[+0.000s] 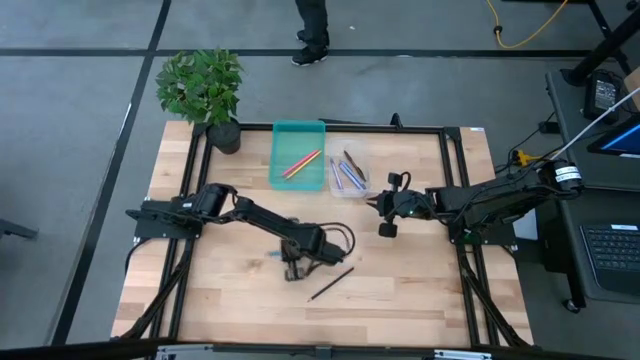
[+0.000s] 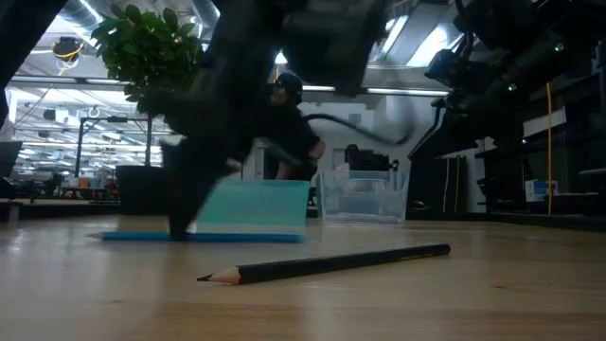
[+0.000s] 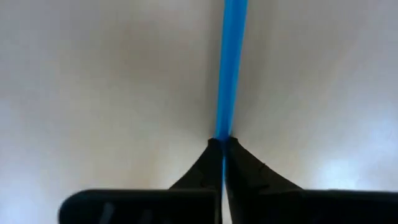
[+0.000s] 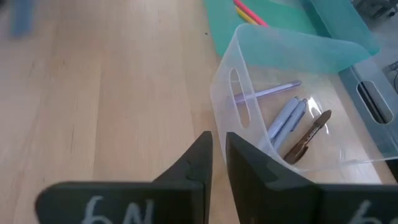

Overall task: Sort pens & pencils
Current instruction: Put the blue pencil into the blue bin

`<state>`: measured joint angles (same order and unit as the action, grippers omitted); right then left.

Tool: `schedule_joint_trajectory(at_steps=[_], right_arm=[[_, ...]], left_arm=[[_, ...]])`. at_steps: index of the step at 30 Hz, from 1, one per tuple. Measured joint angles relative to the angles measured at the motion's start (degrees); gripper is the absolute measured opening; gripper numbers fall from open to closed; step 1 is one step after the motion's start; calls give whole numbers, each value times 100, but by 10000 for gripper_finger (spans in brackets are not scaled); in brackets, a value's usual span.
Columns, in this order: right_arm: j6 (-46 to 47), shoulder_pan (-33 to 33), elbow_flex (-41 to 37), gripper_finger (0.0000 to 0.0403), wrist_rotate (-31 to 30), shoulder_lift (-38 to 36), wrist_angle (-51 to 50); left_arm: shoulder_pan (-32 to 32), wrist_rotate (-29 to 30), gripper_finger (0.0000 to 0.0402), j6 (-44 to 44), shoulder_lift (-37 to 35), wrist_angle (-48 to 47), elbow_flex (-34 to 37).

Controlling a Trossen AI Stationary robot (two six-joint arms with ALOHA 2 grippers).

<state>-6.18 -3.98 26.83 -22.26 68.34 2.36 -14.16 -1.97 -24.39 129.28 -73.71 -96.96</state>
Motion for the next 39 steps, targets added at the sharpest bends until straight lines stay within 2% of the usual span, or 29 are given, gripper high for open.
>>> schedule_joint_trajectory(at_steps=[2, 9, 19, 30, 39], right_arm=[[21, 0, 0, 48, -6, 2, -53], [31, 0, 0, 48, 34, 0, -40], [21, 1, 0, 48, 46, 0, -36], [16, 0, 0, 48, 140, 0, -58], [16, 1, 0, 48, 140, 0, -61]], left_arm=[[-3, 206, 4, -84, 22, -418, 47], [-171, 510, 3, -96, -1, -138, -9], [-304, 985, 2, 78, 52, 52, -764], [-423, 1005, 1, 51, 31, -131, -1023], [-520, 1194, 0, -250, -5, -740, -1330]])
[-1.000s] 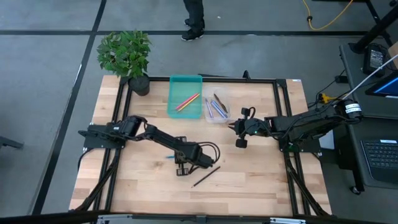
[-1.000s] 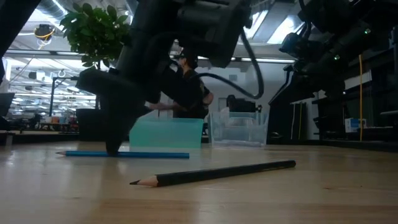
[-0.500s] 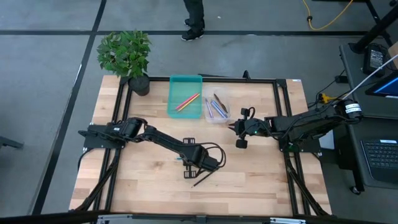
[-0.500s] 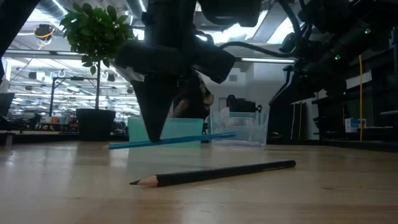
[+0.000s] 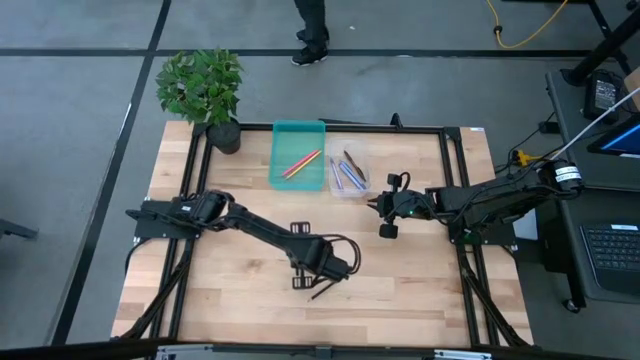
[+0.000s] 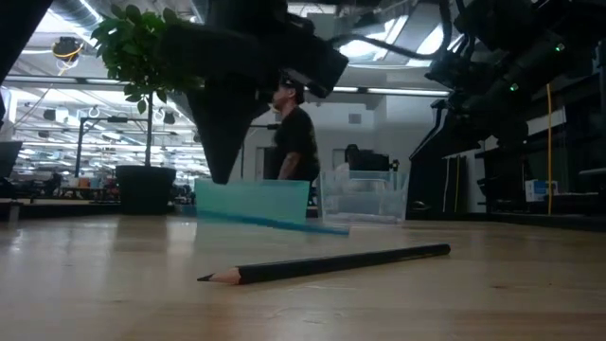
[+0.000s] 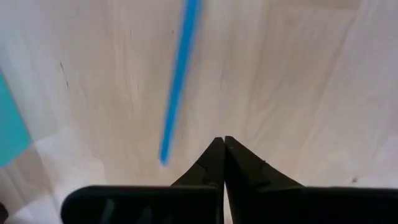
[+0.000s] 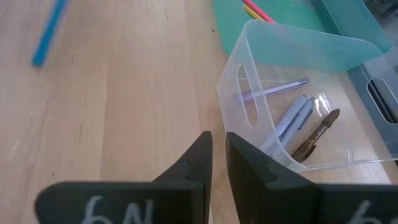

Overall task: Sort pens & pencils
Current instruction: Put the blue pencil into the blue bin

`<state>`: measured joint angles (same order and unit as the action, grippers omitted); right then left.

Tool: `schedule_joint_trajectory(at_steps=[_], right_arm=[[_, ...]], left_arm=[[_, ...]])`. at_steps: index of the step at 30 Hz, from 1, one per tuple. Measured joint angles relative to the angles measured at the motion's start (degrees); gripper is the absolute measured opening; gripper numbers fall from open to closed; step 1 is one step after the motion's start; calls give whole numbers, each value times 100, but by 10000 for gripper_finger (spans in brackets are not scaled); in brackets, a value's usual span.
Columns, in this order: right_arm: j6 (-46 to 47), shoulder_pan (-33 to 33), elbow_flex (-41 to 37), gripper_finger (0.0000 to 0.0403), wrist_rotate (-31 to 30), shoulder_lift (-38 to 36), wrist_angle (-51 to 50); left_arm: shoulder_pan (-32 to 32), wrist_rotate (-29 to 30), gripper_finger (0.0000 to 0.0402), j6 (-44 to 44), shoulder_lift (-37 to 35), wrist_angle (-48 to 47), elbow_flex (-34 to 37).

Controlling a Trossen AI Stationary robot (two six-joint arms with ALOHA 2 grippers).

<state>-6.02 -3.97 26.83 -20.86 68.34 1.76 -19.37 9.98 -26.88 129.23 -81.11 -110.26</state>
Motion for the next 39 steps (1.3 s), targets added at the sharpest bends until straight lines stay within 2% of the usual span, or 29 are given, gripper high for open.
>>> schedule_joint_trajectory(at_steps=[5, 11, 18, 21, 23, 27, 31, 35, 39], right_arm=[[0, -2, 0, 48, 2, 0, 0], [0, -2, 0, 48, 2, 2, 2], [-1, -2, 0, 48, 2, 0, 0], [-2, 0, 0, 48, 158, 0, 2], [-19, 0, 0, 48, 462, 0, 34], [-210, -2, 0, 48, 1025, 0, 219], [-332, 0, 2, 48, 1049, 2, 448], [-334, 0, 3, 48, 1051, 0, 419], [-328, 0, 9, 48, 1054, 0, 245]], left_arm=[[-27, 29, 0, -95, -7, -70, -131], [-7, 623, 0, -169, -7, -73, -131], [-282, 2176, 0, -871, -11, 69, -72], [-491, 2480, 0, -894, -12, 521, 262], [-578, 2326, 0, -833, -9, 705, 472], [-530, 1521, 0, -441, 0, 1293, 823], [-322, 1163, 0, 564, -2, 2047, 894], [-76, 726, 0, 1099, -166, 2265, 1008], [139, 295, 0, 1281, -820, 3135, 1758]])
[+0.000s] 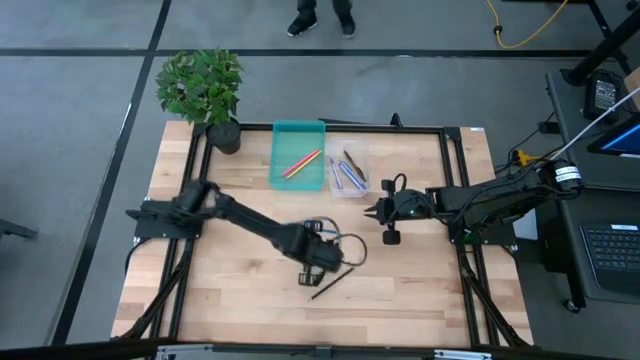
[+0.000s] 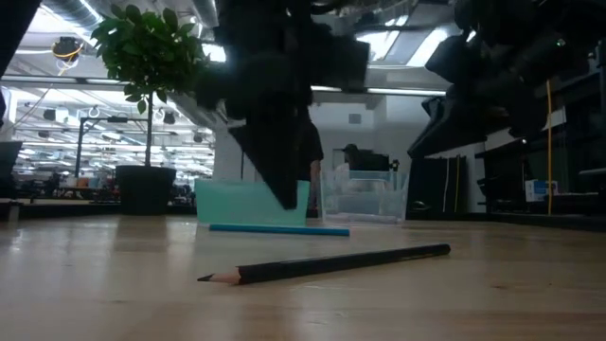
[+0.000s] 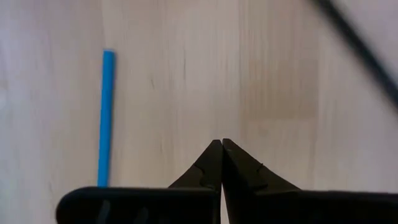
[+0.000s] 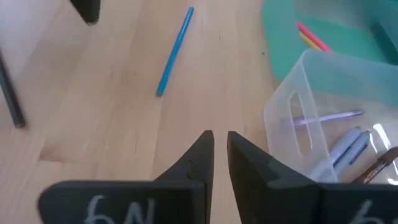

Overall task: Sort pens & pencils
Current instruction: Put the blue pencil into the blue bin

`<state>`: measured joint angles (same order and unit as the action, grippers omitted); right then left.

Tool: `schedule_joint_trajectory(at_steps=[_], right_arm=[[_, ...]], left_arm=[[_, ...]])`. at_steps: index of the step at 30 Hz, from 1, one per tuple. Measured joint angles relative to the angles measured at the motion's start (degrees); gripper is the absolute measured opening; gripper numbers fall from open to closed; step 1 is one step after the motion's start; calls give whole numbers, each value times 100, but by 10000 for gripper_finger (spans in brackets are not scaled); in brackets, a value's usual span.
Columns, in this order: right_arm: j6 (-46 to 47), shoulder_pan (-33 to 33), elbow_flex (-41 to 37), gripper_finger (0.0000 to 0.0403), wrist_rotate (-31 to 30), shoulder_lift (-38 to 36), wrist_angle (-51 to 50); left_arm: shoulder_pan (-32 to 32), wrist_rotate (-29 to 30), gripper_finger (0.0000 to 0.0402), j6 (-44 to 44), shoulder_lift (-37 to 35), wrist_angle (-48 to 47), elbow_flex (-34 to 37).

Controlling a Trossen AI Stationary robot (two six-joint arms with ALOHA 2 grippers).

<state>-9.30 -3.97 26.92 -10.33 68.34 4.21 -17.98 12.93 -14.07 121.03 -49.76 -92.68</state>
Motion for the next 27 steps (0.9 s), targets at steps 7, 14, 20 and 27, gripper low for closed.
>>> schedule_joint_trajectory(at_steps=[7, 14, 20, 27], right_arm=[[17, 0, 0, 48, 0, 2, -261], [2, 4, 0, 48, -7, 2, -205], [18, 4, -2, 48, -11, 2, -157], [164, 4, -2, 48, -44, 2, -90]], left_arm=[[262, -607, 0, -58, -1744, 2007, 2152], [693, -761, 0, -170, -2525, 2515, 3123], [1166, -1092, 0, 541, -2417, 2365, 3209], [1422, -767, 1, 497, -2419, 2725, 3200]])
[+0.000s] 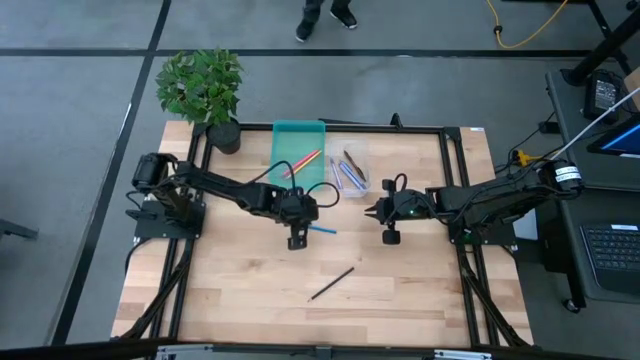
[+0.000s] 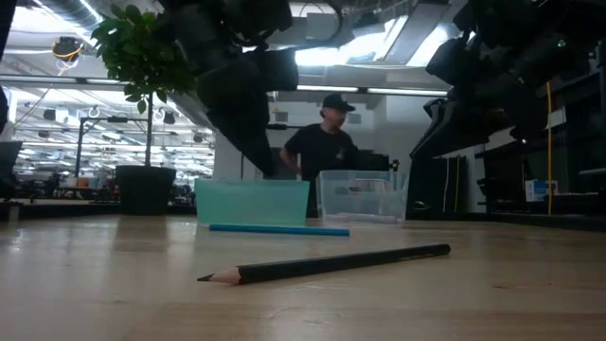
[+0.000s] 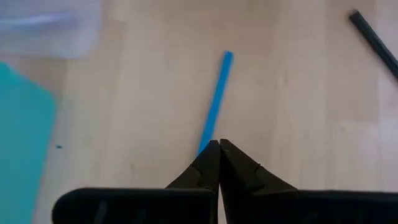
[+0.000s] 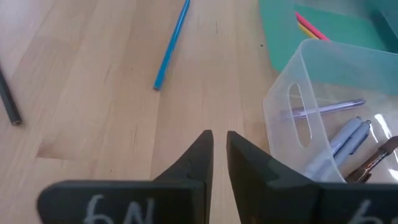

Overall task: Sort pens & pencils
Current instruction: Put the blue pencil into the blue bin

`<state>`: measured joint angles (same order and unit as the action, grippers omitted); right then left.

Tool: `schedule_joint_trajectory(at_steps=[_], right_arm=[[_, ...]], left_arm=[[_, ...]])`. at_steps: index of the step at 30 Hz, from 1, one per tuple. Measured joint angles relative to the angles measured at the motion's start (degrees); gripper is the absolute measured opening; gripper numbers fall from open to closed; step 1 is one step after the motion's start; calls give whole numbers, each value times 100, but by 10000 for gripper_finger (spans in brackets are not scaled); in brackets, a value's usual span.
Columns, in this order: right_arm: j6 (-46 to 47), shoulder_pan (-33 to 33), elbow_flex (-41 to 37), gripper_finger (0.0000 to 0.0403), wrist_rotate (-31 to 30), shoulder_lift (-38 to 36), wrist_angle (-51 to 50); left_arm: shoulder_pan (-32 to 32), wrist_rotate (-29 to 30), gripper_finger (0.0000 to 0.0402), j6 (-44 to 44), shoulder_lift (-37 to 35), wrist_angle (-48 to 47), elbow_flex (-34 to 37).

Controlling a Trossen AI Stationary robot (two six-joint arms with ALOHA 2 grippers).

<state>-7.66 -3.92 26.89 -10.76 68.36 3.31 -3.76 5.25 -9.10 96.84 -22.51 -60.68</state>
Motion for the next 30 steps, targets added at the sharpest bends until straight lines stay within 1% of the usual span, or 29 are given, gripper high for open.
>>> schedule_joint_trajectory(at_steps=[2, 4, 12, 16, 19, 26, 30], right_arm=[[25, 0, 0, 48, -2, 0, 0], [120, 0, 0, 48, -4, 0, 2], [139, 0, 0, 48, -11, 0, 1], [140, 0, -2, 48, -11, 0, 0], [142, 0, -2, 48, -11, 0, 0], [314, 0, -2, 48, -11, 0, 0], [452, 0, -2, 48, -11, 0, 0]], left_arm=[[1, 164, 8, -20, 0, 31, 0], [16, 175, 21, -66, 0, 42, 0], [35, 336, 98, -123, 0, 71, 0], [38, 408, 123, -93, 0, 75, 0], [38, 405, 129, -84, 0, 69, 0], [38, 295, 127, -80, 0, 73, 0], [38, 278, 126, 125, 0, 75, 0]])
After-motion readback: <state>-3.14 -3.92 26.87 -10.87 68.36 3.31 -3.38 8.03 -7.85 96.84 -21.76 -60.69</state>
